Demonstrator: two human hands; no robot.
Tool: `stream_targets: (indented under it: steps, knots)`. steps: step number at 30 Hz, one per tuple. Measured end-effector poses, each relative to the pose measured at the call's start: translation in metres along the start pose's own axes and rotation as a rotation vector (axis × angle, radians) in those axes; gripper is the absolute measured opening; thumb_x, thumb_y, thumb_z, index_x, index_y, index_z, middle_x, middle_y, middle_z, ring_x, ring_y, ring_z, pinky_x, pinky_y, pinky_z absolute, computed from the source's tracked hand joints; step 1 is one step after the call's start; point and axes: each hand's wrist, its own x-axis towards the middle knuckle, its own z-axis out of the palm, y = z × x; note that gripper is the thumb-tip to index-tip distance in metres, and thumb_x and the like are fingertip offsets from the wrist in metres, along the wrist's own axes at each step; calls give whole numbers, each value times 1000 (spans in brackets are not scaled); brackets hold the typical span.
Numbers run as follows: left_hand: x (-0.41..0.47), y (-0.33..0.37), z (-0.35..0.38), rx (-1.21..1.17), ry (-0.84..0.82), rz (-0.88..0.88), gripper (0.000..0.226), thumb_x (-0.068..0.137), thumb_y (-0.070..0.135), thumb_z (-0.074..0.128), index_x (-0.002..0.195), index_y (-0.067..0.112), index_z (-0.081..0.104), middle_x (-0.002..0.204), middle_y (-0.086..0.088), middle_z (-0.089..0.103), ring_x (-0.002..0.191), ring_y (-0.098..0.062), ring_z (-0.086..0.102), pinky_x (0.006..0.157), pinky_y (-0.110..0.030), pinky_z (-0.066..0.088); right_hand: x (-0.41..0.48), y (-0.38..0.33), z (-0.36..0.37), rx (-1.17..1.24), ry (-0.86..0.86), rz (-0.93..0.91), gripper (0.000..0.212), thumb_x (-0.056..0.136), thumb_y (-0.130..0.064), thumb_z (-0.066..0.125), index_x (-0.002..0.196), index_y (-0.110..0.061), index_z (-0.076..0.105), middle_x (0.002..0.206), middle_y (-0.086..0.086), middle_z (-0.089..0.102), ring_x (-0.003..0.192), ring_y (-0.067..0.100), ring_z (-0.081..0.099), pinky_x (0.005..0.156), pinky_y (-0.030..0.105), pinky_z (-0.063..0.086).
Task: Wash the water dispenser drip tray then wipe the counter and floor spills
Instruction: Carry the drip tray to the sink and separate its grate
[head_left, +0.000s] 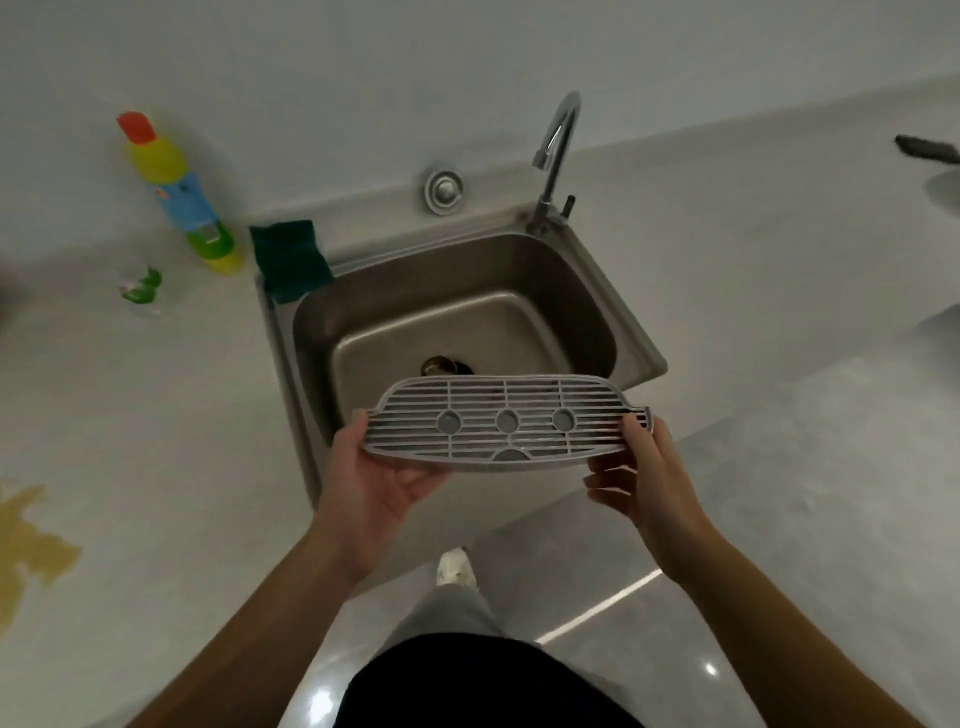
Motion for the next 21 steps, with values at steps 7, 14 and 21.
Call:
stream_targets:
  steps: [7, 14, 21]
  knots:
    - [77, 12, 55, -30, 135, 61, 59, 105, 51, 35, 134, 12, 68, 134, -22, 69, 122, -38, 68, 87, -46, 62, 92, -65, -18, -159, -63, -3, 20, 105, -54, 43, 109, -45, 61, 100, 11, 75, 83, 26, 77, 73, 40, 64]
    - [133, 6, 87, -77, 288, 126, 55, 103, 52, 39, 121, 18, 77, 128, -20, 72, 112, -34, 74, 82, -44, 63, 166, -126, -22, -742, -8, -591, 29, 94, -51, 54, 120, -42, 48, 66, -6, 59, 60, 7, 61, 49, 18, 47]
    - [161, -13, 116, -172, 443, 176, 57, 102, 52, 41, 135, 13, 66, 128, -18, 73, 110, -30, 72, 86, -44, 62, 224, -147, 28, -1385, -625, -994, 37, 99, -60, 48, 126, -36, 57, 108, -10, 71, 89, 10, 64, 81, 34, 59]
